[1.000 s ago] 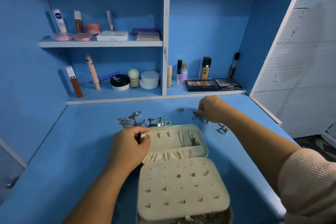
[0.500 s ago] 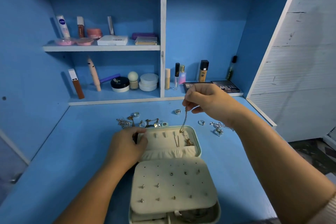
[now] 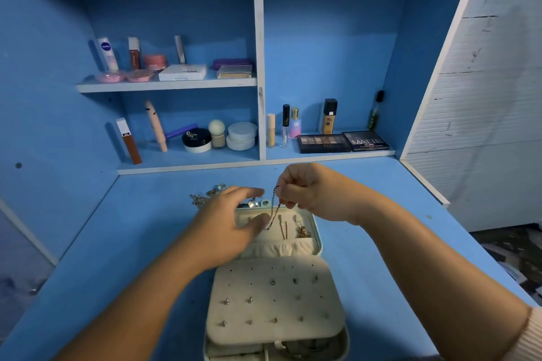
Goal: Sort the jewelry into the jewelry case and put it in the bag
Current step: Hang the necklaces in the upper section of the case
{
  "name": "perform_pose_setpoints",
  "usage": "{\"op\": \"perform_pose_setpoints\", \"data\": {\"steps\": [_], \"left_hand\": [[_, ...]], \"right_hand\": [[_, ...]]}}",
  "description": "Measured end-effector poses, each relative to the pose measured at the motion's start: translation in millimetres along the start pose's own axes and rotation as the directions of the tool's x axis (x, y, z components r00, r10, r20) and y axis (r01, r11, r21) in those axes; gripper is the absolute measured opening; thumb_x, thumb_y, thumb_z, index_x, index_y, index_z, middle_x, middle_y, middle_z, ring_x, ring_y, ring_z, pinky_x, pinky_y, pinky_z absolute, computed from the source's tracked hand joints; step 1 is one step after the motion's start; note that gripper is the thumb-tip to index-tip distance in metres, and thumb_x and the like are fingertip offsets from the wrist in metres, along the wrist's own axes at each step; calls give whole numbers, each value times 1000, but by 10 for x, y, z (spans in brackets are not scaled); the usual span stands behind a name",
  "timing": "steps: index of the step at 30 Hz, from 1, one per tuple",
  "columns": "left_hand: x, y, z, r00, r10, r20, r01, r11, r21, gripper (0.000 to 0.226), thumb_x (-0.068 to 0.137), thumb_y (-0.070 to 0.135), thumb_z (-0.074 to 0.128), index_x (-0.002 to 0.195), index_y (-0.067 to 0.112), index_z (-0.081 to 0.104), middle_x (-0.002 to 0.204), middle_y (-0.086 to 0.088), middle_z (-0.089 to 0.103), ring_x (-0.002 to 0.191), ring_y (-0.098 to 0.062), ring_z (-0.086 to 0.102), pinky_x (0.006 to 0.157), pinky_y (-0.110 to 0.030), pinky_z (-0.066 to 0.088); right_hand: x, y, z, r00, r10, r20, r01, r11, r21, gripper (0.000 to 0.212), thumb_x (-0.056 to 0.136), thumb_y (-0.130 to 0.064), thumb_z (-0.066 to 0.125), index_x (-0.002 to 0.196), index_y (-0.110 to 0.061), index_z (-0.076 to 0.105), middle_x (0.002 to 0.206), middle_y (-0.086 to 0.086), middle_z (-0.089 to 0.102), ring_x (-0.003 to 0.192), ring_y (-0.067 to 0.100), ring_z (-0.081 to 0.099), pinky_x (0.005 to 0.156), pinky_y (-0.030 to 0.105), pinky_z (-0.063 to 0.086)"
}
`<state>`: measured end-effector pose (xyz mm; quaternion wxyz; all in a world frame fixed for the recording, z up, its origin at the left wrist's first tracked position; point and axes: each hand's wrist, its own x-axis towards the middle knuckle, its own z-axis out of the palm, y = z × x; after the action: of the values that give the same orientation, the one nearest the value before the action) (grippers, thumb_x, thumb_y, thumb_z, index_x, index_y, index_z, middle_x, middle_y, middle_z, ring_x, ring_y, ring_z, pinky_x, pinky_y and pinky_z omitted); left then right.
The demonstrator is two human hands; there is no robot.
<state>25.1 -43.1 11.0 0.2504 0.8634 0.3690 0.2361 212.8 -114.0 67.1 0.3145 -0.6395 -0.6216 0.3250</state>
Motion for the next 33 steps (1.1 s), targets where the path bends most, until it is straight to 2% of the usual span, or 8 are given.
{"op": "perform_pose_setpoints", "data": {"steps": [4, 12, 16, 20, 24, 26, 30, 33], "left_hand": [[77, 126, 55, 982, -102, 162, 136, 967, -214, 14, 85, 42, 68, 99, 42, 69, 104, 21, 70, 101, -2, 64, 97, -37, 50], [-44, 197, 179, 959, -169, 226, 272, 764, -585, 4, 94, 13, 59, 95, 16, 61, 101, 5, 75, 101, -11, 68, 84, -29, 53], [26, 170, 203, 982, -95, 163, 160, 878, -451, 34, 86, 28, 68, 118, 28, 56, 116, 14, 64, 108, 0, 60, 94, -26, 51], [35, 169, 197, 985, -71, 156, 131, 900, -416, 9, 92, 20, 63, 92, 26, 70, 93, 10, 74, 92, -1, 68, 86, -20, 51], [-7, 120, 176, 963, -169, 208, 250, 847, -469, 11, 95, 14, 58, 90, 11, 67, 77, 5, 74, 80, -6, 71, 86, -30, 54], [-37, 87, 181, 949, -216, 231, 302, 838, -455, 10, 95, 15, 58, 93, 9, 66, 75, 4, 74, 77, -9, 72, 87, -39, 57], [-86, 86, 190, 945, -293, 143, 324, 889, -324, 10, 92, 18, 63, 101, 13, 66, 70, 1, 73, 63, -5, 69, 63, -26, 58], [-108, 95, 206, 944, -309, 115, 328, 914, -239, 6, 90, 22, 65, 92, 26, 61, 66, 2, 72, 65, -15, 70, 69, -35, 59]], "right_hand": [[-35, -22, -48, 999, -32, -44, 33, 999, 28, 16, 92, -28, 57, 85, -15, 62, 78, 0, 66, 72, 11, 58, 70, 33, 49], [-50, 97, -34, 997, 55, -63, -38, 970, 242, 14, 95, -24, 55, 86, -15, 59, 74, -3, 67, 69, 8, 62, 69, 25, 48], [-47, 25, 3, 998, 12, -63, 0, 984, 180, 14, 93, -27, 59, 83, -18, 63, 72, -4, 65, 68, 10, 56, 66, 27, 44], [-3, -23, 27, 979, -3, -205, 21, 996, 88, 17, 90, -32, 60, 86, -16, 65, 77, 9, 62, 69, 14, 52, 66, 30, 45], [97, 87, 36, 941, 29, -336, -48, 998, -49, 20, 91, -31, 60, 80, -15, 60, 63, -7, 52, 56, 8, 44, 52, 20, 38], [167, 206, 59, 936, 70, -344, -120, 985, -124, 20, 91, -29, 59, 82, -11, 62, 65, -7, 54, 56, 8, 45, 50, 20, 38], [285, 417, 148, 941, 144, -306, -221, 946, -237, 15, 88, -20, 59, 82, -7, 65, 79, 5, 66, 68, 17, 57, 55, 25, 46], [324, 466, 209, 944, 172, -283, -259, 915, -310, 16, 84, -21, 64, 80, -5, 68, 79, 7, 68, 69, 17, 59, 52, 22, 45]]}}
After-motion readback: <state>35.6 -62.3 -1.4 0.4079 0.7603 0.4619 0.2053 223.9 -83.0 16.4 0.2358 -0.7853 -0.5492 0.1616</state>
